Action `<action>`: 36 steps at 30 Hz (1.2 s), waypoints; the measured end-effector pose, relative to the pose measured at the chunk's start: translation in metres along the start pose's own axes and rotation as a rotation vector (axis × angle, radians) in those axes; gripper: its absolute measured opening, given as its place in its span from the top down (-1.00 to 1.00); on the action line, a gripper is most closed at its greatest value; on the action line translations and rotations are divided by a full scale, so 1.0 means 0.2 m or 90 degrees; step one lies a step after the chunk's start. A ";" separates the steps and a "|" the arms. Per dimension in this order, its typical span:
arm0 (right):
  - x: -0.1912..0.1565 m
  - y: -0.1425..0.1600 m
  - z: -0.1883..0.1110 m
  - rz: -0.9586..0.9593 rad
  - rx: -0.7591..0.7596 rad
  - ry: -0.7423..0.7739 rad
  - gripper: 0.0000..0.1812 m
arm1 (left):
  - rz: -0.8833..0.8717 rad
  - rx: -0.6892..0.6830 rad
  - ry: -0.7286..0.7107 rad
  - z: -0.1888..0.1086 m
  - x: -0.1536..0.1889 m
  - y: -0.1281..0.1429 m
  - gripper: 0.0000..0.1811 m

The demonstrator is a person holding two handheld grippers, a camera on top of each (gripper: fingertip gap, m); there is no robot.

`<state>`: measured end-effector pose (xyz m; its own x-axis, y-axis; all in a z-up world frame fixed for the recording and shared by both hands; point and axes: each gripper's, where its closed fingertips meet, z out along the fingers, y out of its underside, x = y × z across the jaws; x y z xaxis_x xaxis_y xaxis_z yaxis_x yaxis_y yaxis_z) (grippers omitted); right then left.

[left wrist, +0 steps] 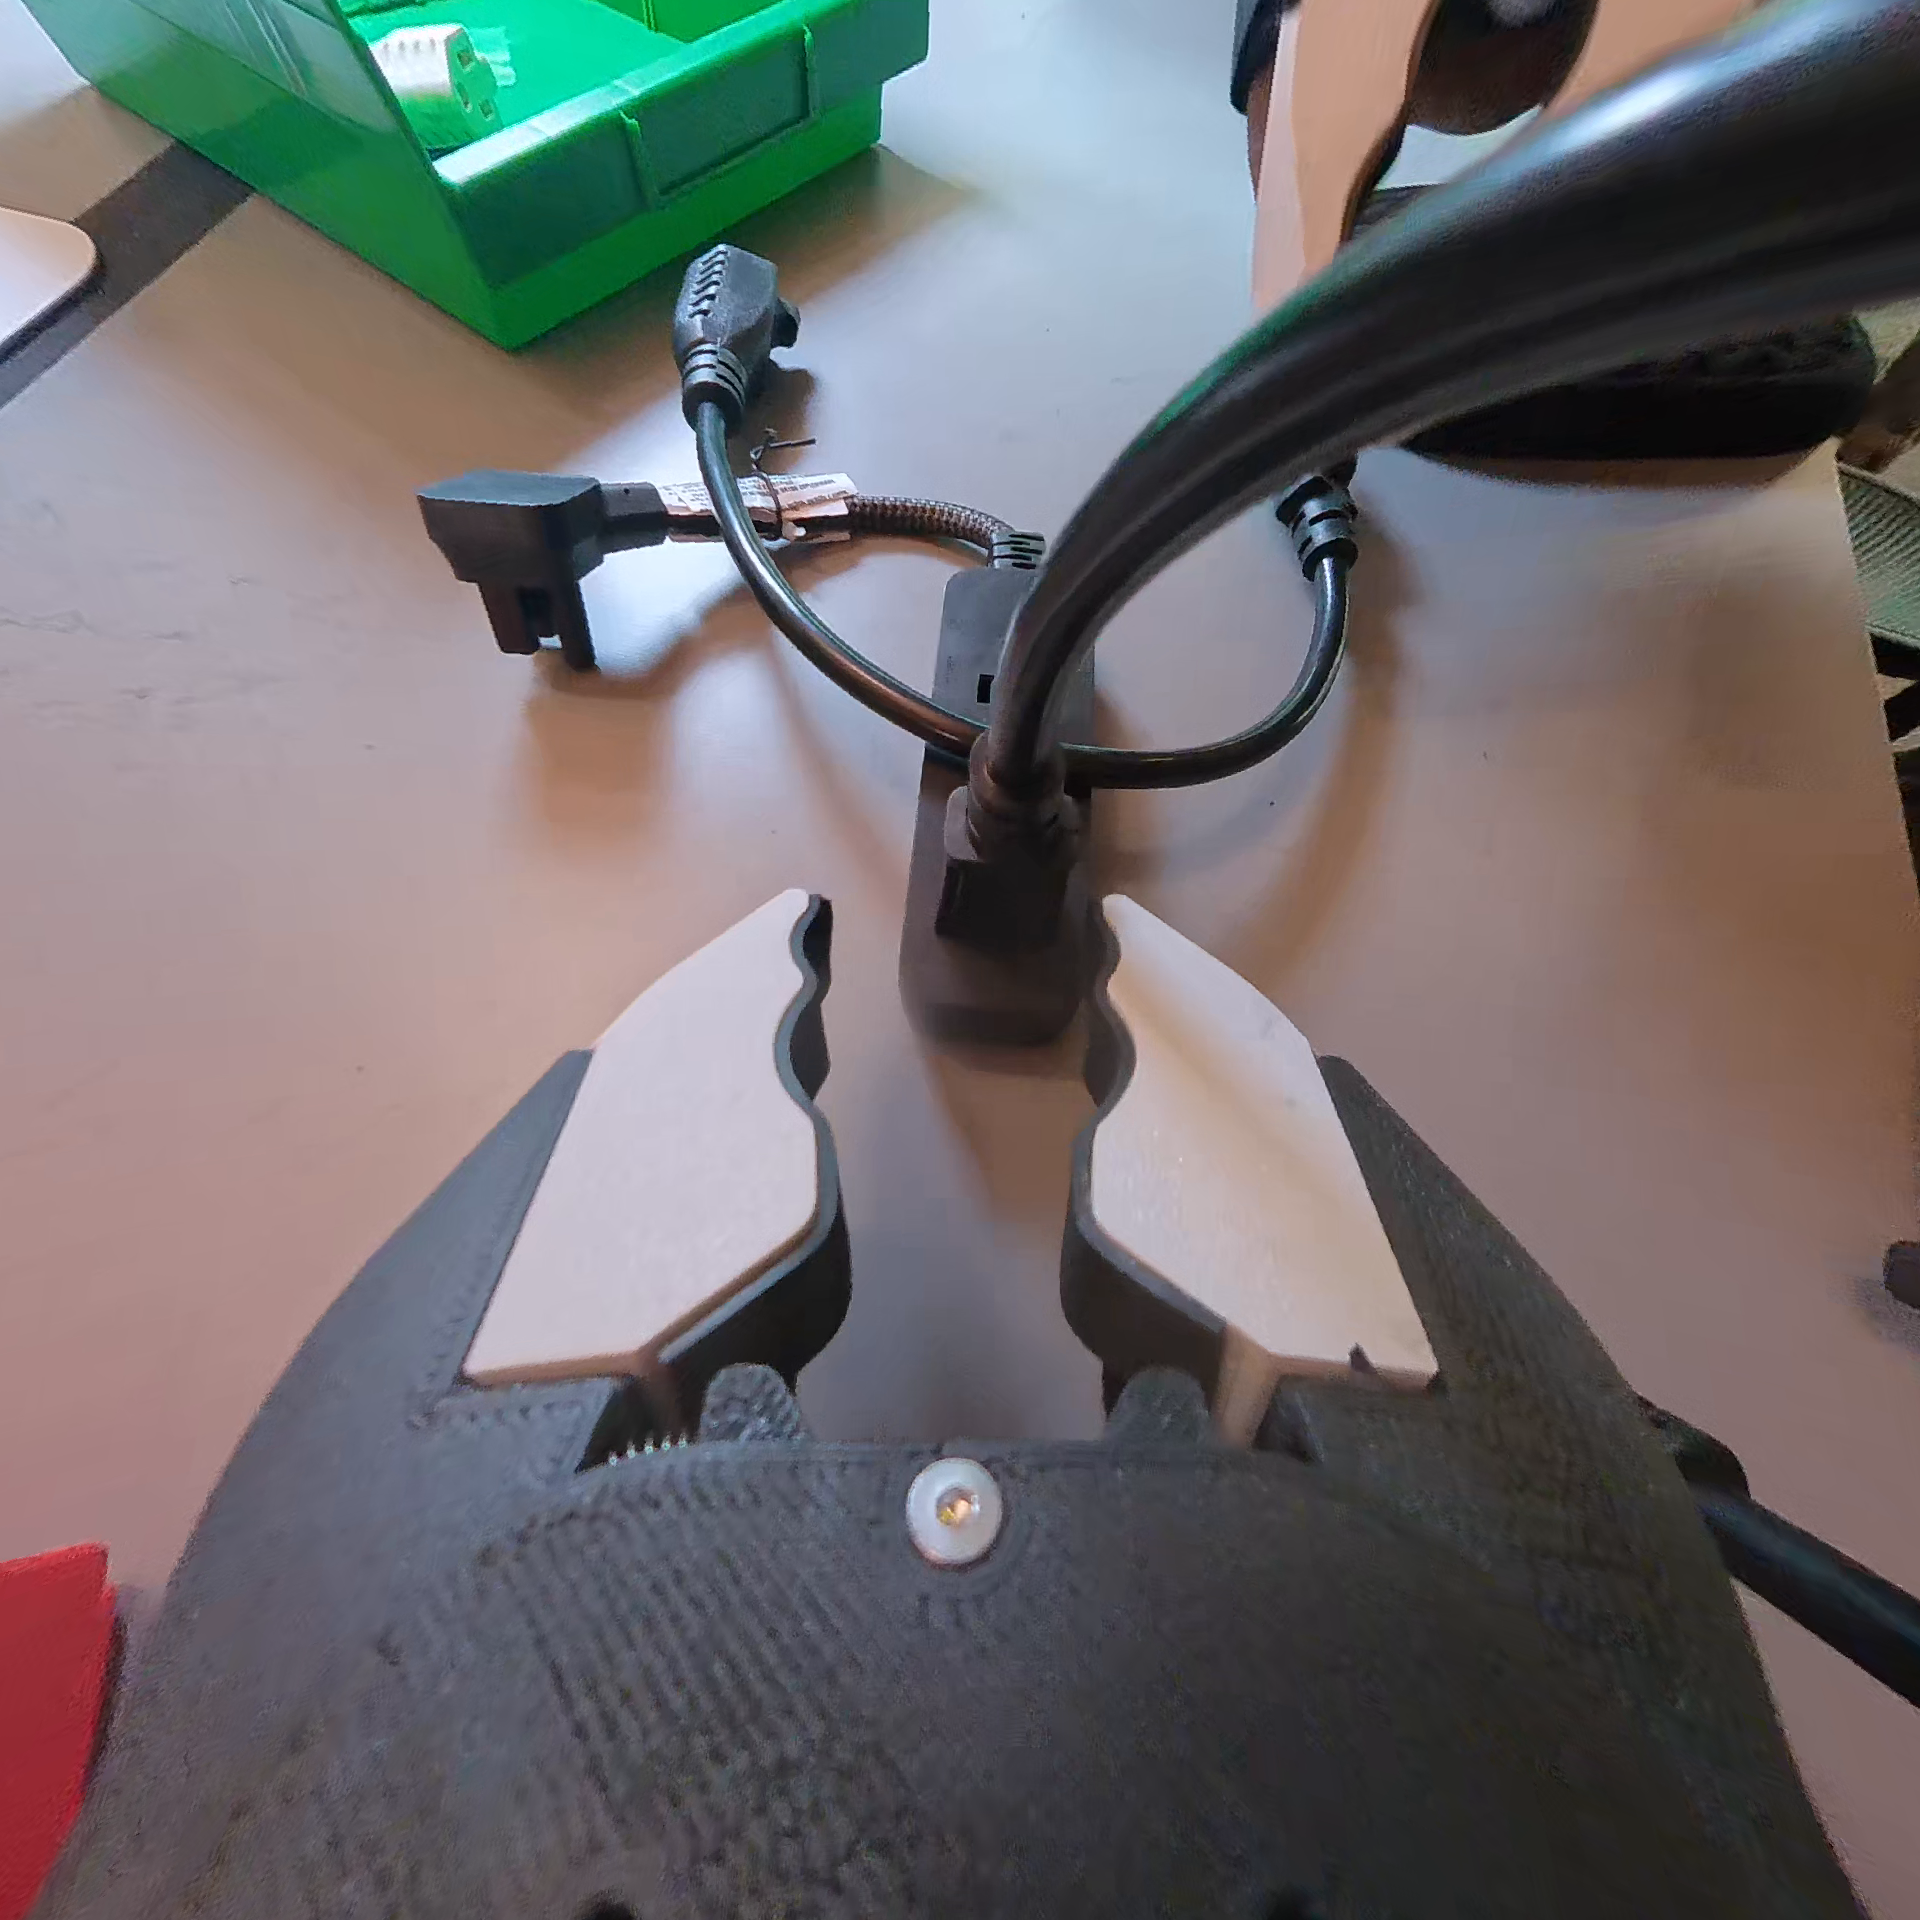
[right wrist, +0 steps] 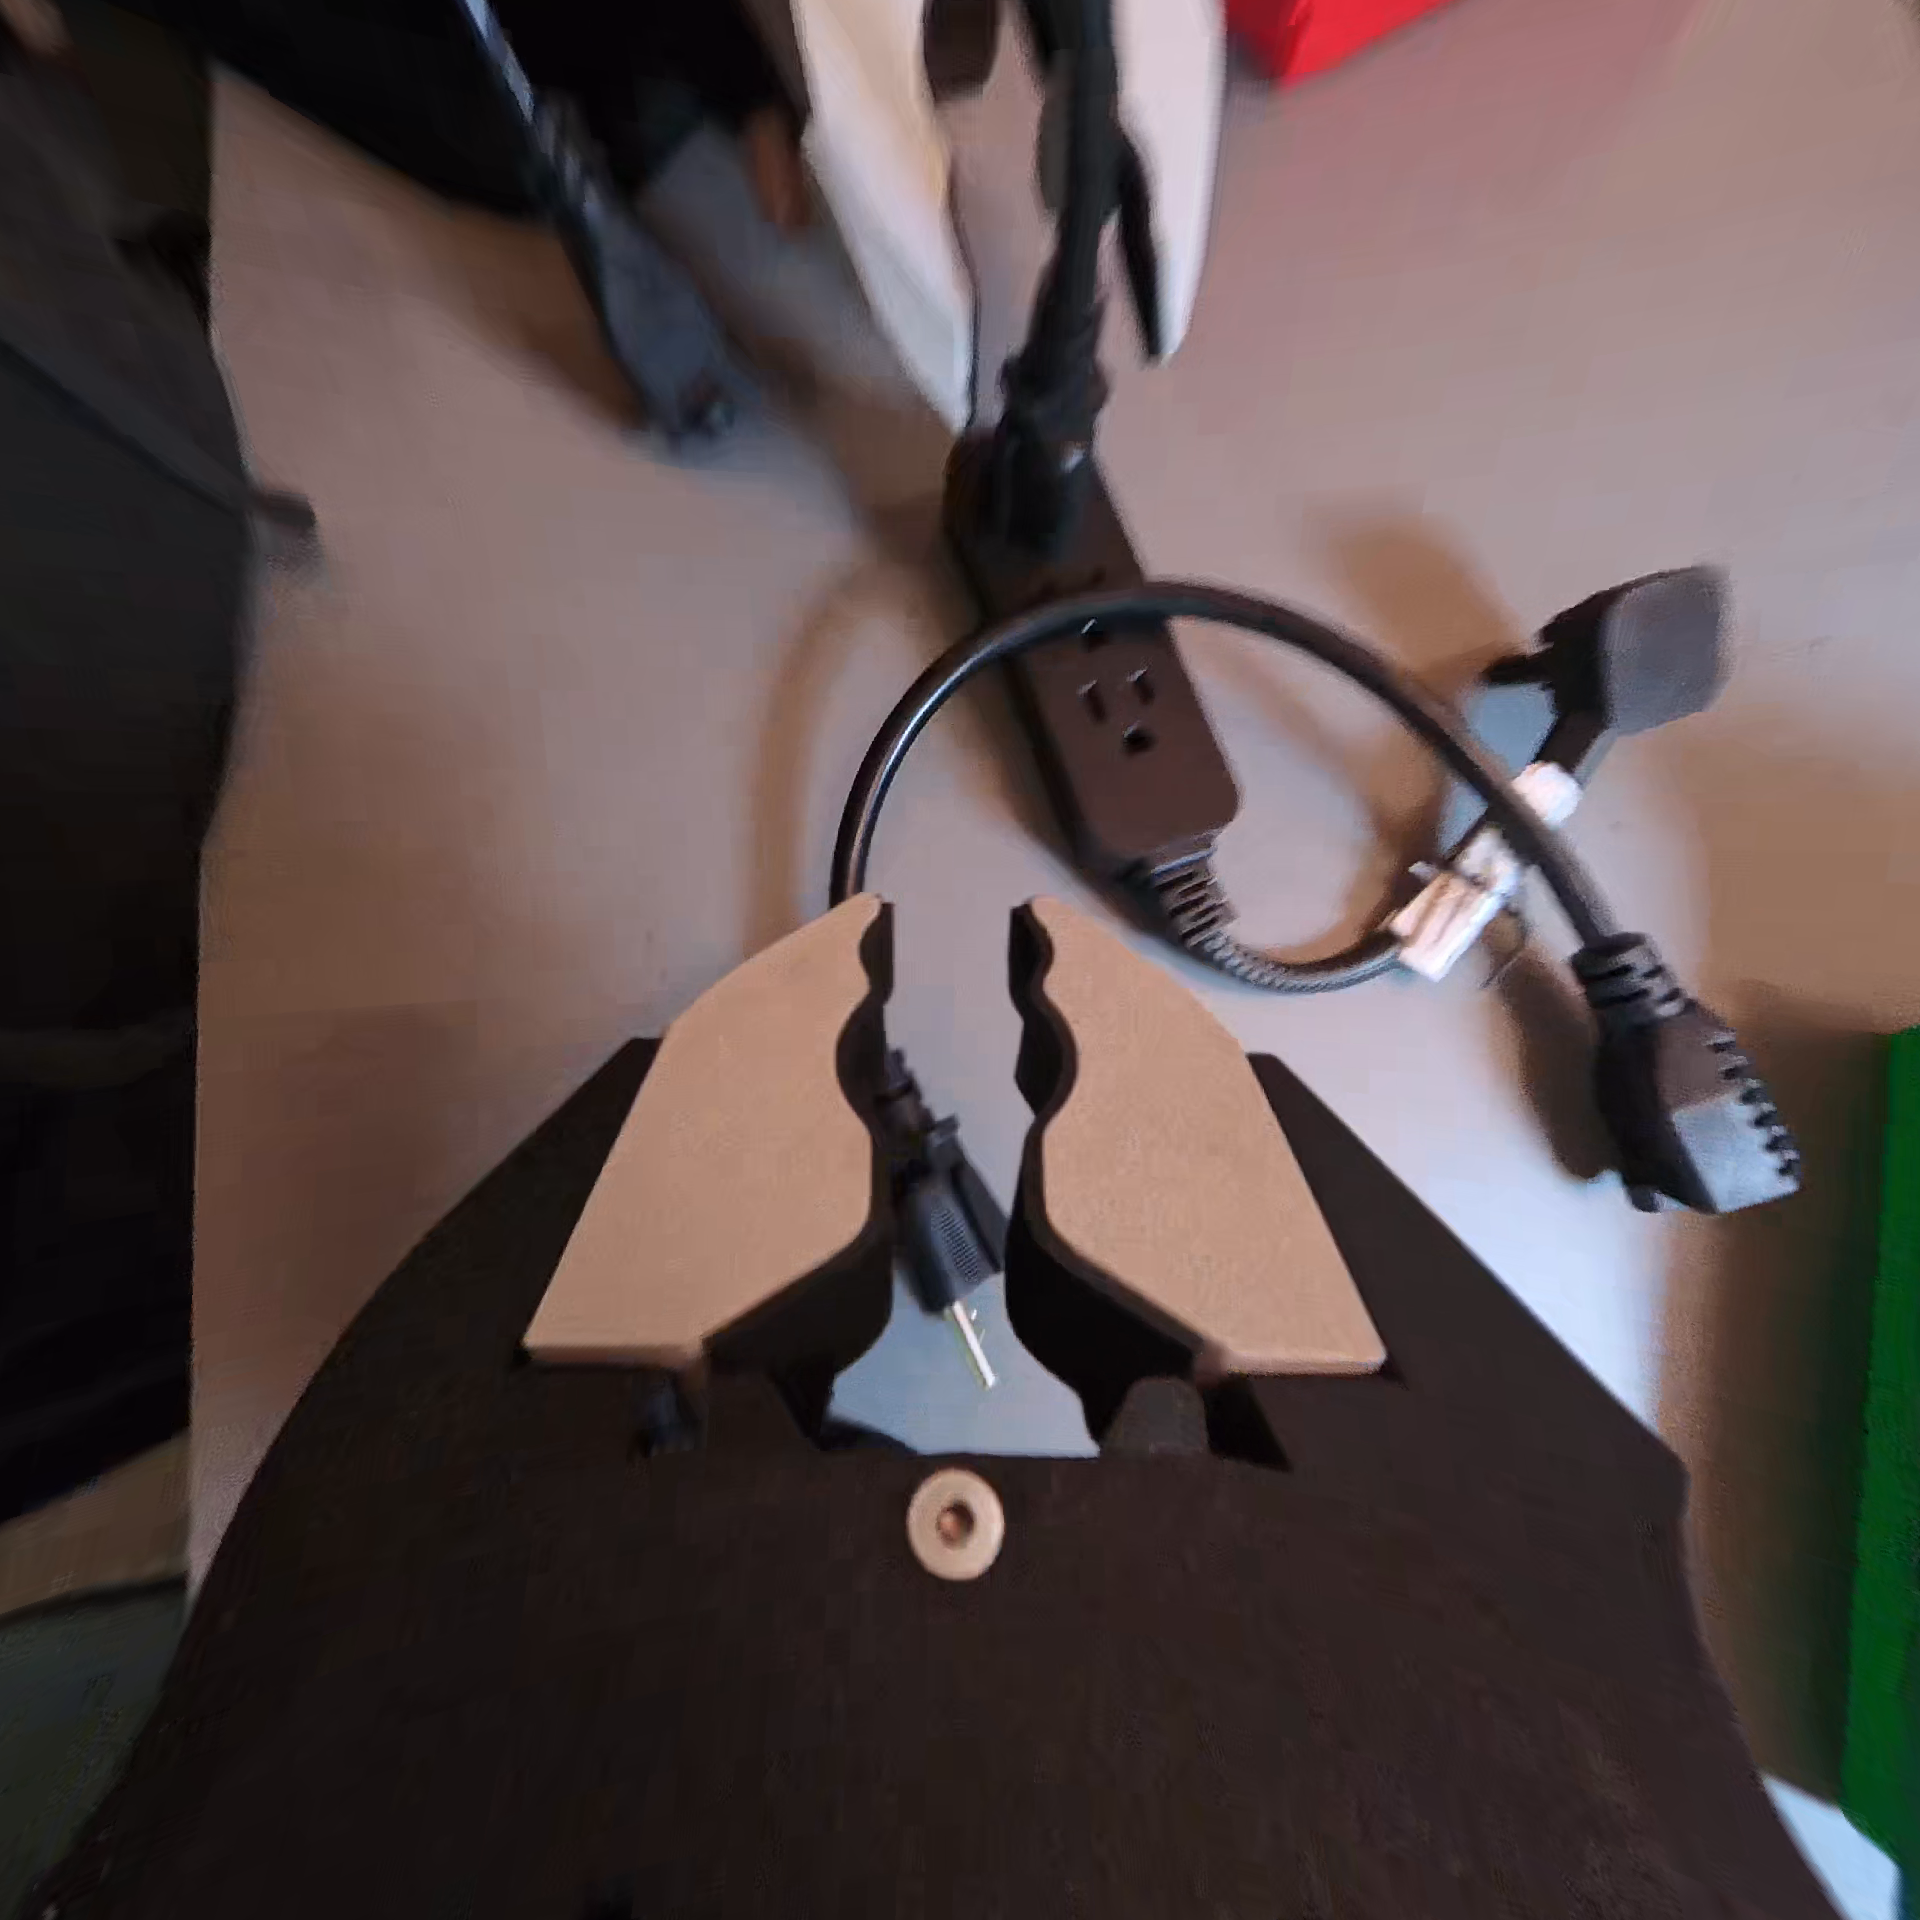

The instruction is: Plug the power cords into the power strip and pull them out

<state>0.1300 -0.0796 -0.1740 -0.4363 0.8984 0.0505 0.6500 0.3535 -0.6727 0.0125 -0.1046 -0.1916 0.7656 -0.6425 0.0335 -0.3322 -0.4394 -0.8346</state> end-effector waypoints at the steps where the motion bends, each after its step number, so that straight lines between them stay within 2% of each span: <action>1: -0.02 0.03 0.02 -0.009 -0.037 -0.008 0.71 | 0.004 0.001 -0.004 0.00 0.00 0.00 0.48; 3: -0.07 0.07 0.06 -0.015 -0.106 -0.029 0.57 | 0.011 0.000 -0.008 -0.01 -0.01 0.00 0.49; 7: -0.13 0.12 0.19 -0.035 -0.184 -0.064 0.55 | 0.024 0.000 -0.012 -0.01 0.00 0.00 0.52; 9: -0.12 0.13 0.26 -0.058 -0.194 -0.051 0.70 | 0.032 -0.001 -0.015 -0.01 0.00 0.00 0.54; 10: -0.12 0.13 0.28 -0.074 -0.197 -0.046 0.85 | 0.032 -0.001 -0.016 -0.01 0.00 0.01 0.54; 13: -0.10 0.05 0.27 -0.111 -0.156 -0.034 0.89 | 0.027 -0.001 -0.016 -0.01 -0.01 0.01 0.54; 16: -0.05 -0.11 0.14 -0.105 -0.063 -0.005 0.90 | 0.024 0.010 -0.030 -0.02 -0.03 0.00 0.54; 21: 0.09 -0.37 -0.23 -0.055 0.090 0.063 0.90 | 0.012 0.047 -0.057 -0.07 -0.08 -0.04 0.55; 27: 0.28 -0.53 -0.62 -0.025 0.199 0.161 0.90 | 0.014 0.044 -0.066 -0.07 -0.09 -0.04 0.56; 30: 0.37 -0.58 -0.75 -0.027 0.221 0.217 0.91 | 0.016 0.045 -0.067 -0.07 -0.09 -0.04 0.56; 36: 0.63 -0.57 -0.95 -0.018 0.193 0.365 0.91 | 0.007 0.052 -0.065 -0.07 -0.09 -0.04 0.56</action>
<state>0.1197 0.0433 0.0491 0.0048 0.9162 0.4008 0.4017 0.3652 -0.8398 -0.0065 -0.0977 -0.1770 0.8156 -0.5779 -0.0282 -0.2979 -0.3776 -0.8767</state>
